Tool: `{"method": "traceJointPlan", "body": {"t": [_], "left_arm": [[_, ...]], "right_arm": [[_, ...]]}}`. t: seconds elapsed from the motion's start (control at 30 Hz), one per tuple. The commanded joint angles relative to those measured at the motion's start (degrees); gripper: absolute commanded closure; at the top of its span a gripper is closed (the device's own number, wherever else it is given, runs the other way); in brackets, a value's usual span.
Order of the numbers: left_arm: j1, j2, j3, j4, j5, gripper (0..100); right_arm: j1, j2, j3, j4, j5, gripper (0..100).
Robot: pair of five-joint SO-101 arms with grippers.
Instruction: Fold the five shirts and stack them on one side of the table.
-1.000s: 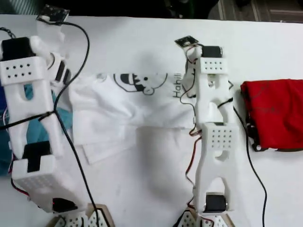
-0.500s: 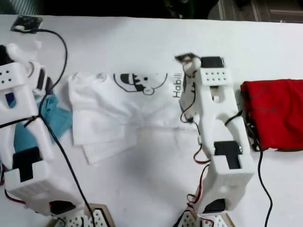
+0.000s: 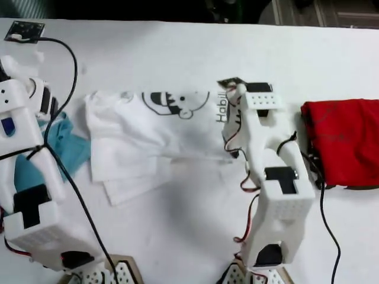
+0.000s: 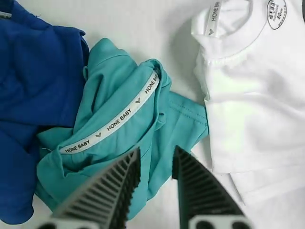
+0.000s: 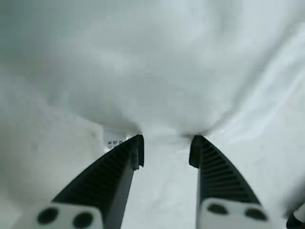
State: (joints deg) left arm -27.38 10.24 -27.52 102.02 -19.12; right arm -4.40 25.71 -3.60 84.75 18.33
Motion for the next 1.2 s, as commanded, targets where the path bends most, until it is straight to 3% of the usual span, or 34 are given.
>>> {"method": "traceJointPlan", "body": {"t": [0.0, 0.2, 0.33, 0.53, 0.7, 0.9, 1.17], "left_arm": [[-0.31, -3.12, -0.35, 0.09, 0.0, 90], [-0.31, -3.12, -0.35, 0.18, 0.0, 90], [-0.31, -3.12, -0.35, 0.18, 0.18, 90], [-0.31, -3.12, -0.35, 0.18, 0.09, 90], [-0.31, -3.12, -0.35, 0.18, 0.09, 90], [-0.13, -3.12, -0.35, 0.18, 0.09, 90], [-0.13, -3.12, -0.35, 0.18, 0.09, 90]], "right_arm": [[1.36, 1.8, -0.09, -1.71, -0.26, 82.8], [1.89, 7.78, 0.0, -5.49, -0.26, 84.6], [1.89, 8.31, -0.09, -7.25, -0.26, 99.1], [2.59, 2.68, -0.09, -6.29, 0.53, 98.1], [2.68, -5.93, -0.09, -4.0, 6.95, 98.1], [2.77, -15.16, -0.18, -4.0, 19.69, 98.1], [7.69, -12.79, -0.18, -8.48, 29.19, 98.1]]}}
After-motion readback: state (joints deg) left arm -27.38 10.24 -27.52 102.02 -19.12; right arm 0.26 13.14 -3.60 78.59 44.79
